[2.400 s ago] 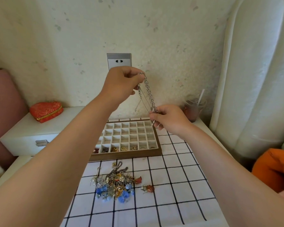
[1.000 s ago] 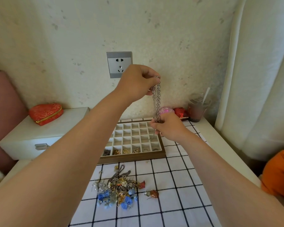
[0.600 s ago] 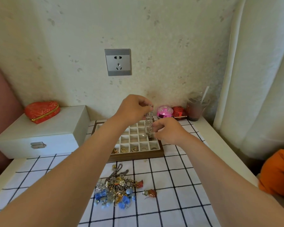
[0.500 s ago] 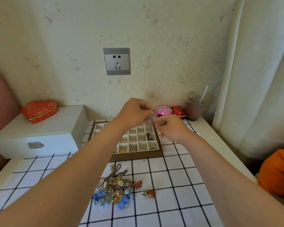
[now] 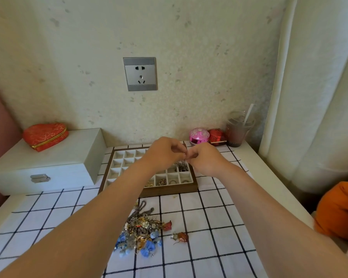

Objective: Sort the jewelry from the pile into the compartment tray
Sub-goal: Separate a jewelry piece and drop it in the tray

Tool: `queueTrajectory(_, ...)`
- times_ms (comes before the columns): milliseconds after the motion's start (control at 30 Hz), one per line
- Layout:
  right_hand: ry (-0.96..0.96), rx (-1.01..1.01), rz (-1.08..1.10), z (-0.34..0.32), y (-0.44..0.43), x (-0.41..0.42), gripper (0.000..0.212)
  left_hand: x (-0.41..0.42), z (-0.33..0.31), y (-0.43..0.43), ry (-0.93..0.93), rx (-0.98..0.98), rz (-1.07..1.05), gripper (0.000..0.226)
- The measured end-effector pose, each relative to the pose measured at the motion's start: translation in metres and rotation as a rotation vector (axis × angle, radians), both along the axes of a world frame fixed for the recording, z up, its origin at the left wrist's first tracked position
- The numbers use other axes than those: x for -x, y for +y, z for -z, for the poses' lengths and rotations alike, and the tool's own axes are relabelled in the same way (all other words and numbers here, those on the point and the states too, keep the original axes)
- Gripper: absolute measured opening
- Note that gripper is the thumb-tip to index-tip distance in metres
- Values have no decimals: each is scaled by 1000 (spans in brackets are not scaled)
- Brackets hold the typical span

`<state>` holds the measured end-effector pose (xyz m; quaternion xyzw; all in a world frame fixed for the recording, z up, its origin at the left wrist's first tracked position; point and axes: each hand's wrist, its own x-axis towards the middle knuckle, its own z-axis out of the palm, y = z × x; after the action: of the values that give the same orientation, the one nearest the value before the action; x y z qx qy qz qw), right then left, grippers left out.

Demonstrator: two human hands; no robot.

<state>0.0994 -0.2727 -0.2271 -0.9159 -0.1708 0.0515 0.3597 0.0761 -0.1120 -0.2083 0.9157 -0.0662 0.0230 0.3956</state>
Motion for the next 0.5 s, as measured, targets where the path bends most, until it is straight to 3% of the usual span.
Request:
queueTrajectory(167,-8,82,35,0,0,1,32,7,7,13,5,-61,-55,19)
queueTrajectory(300,-35,124,-14,-2,2,9,21,17,12,14,-47,-465,-164,9)
queueTrajectory(367,-44,186,-41,-2,4,14,18,20,18,10,-15,-600,-149,18)
queueTrajectory(500,-66,299,-48,-4,2,16,25,19,24,1,62,-573,-171,31)
